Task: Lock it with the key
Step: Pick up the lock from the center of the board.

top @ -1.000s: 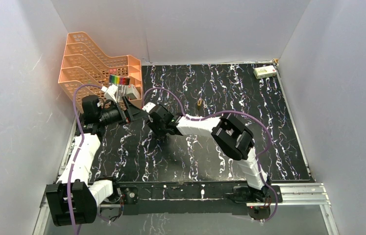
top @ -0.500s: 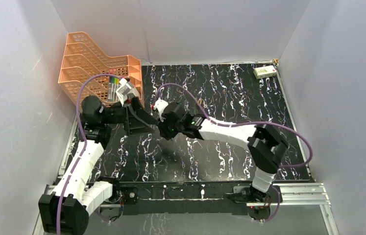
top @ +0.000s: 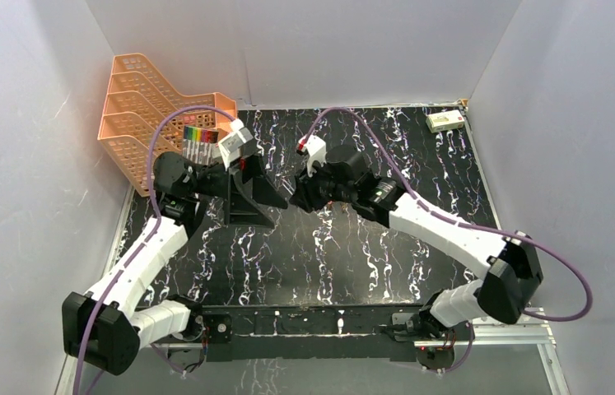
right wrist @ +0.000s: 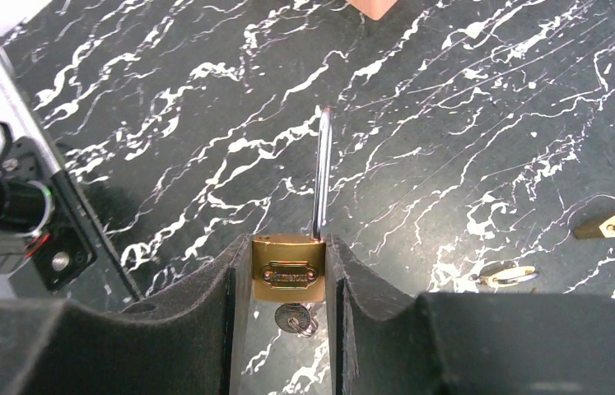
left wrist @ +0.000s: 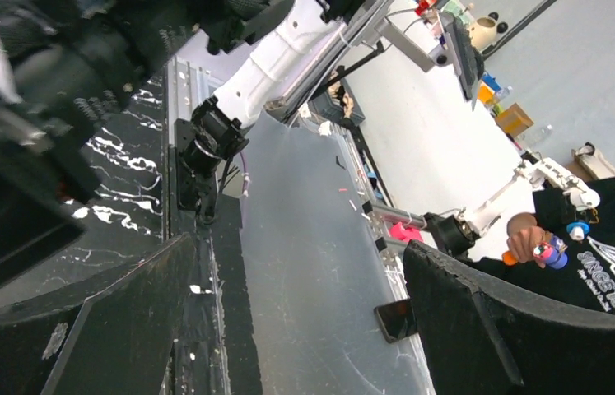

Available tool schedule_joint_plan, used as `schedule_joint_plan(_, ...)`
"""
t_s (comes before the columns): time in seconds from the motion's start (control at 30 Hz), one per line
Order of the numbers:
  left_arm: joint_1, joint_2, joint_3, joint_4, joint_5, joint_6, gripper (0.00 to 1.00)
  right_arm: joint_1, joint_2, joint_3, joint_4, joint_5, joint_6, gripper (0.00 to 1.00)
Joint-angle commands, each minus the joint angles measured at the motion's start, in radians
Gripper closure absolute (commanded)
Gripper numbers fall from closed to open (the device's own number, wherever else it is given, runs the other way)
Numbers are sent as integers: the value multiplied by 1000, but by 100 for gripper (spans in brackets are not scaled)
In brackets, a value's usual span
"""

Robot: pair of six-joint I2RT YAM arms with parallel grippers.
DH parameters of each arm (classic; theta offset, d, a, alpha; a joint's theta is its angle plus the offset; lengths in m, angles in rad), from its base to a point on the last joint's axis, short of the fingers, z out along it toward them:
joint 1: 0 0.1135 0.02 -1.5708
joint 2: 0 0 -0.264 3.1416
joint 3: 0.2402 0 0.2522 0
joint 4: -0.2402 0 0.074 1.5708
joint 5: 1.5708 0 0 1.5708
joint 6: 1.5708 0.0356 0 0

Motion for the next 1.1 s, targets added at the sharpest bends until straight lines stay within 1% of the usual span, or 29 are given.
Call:
schedule_joint_plan(0.0,17,22,129,-271,-69,222,2,-13,-102,36,-45,-112,-39,62)
schedule_joint_plan(0.03,20,21,175,-475,-159,409,2,-17,-119,45,-59,-137,-45,61)
schedule_joint_plan(0.07,21,15,227,-731,-258,582,2,-20,-134,61,-78,-159,-51,61)
schedule_joint_plan(0.1,20,4,255,-788,-334,682,2,-23,-142,78,-100,-180,-57,61)
schedule_joint_plan(0.2,20,-54,227,-728,-454,764,2,-31,-159,137,-171,-252,-79,60)
schedule_joint_plan(0.23,21,-73,203,-677,-479,774,2,-33,-163,155,-196,-278,-87,60)
schedule_joint_plan(0.3,22,-94,172,-617,-485,796,2,-39,-169,189,-232,-322,-98,60)
schedule_joint_plan(0.33,22,-90,166,-598,-459,811,2,-42,-171,204,-250,-339,-103,60)
schedule_joint_plan(0.4,22,-63,161,-565,-384,814,2,-51,-170,236,-288,-369,-121,60)
schedule_joint_plan(0.47,23,-26,161,-506,-298,776,2,-66,-161,263,-333,-387,-138,60)
schedule_joint_plan(0.5,26,-6,164,-455,-251,738,2,-74,-153,282,-361,-395,-145,61)
schedule_joint_plan(0.53,27,19,170,-395,-204,657,2,-82,-146,304,-393,-406,-151,61)
schedule_joint_plan(0.63,30,78,177,-166,-68,473,2,-94,-156,341,-446,-435,-152,62)
schedule_joint_plan(0.7,29,89,155,-77,-48,437,2,-103,-176,343,-451,-451,-152,62)
schedule_joint_plan(0.8,32,95,161,-117,-12,490,5,-108,-183,374,-474,-498,-152,62)
schedule_joint_plan(0.93,31,112,196,-122,45,488,16,-110,-167,420,-511,-520,-152,62)
schedule_joint_plan(1.03,32,118,214,-133,49,494,21,-110,-157,436,-527,-515,-152,62)
schedule_joint_plan(1.07,30,120,220,-151,41,503,22,-111,-156,436,-528,-515,-175,62)
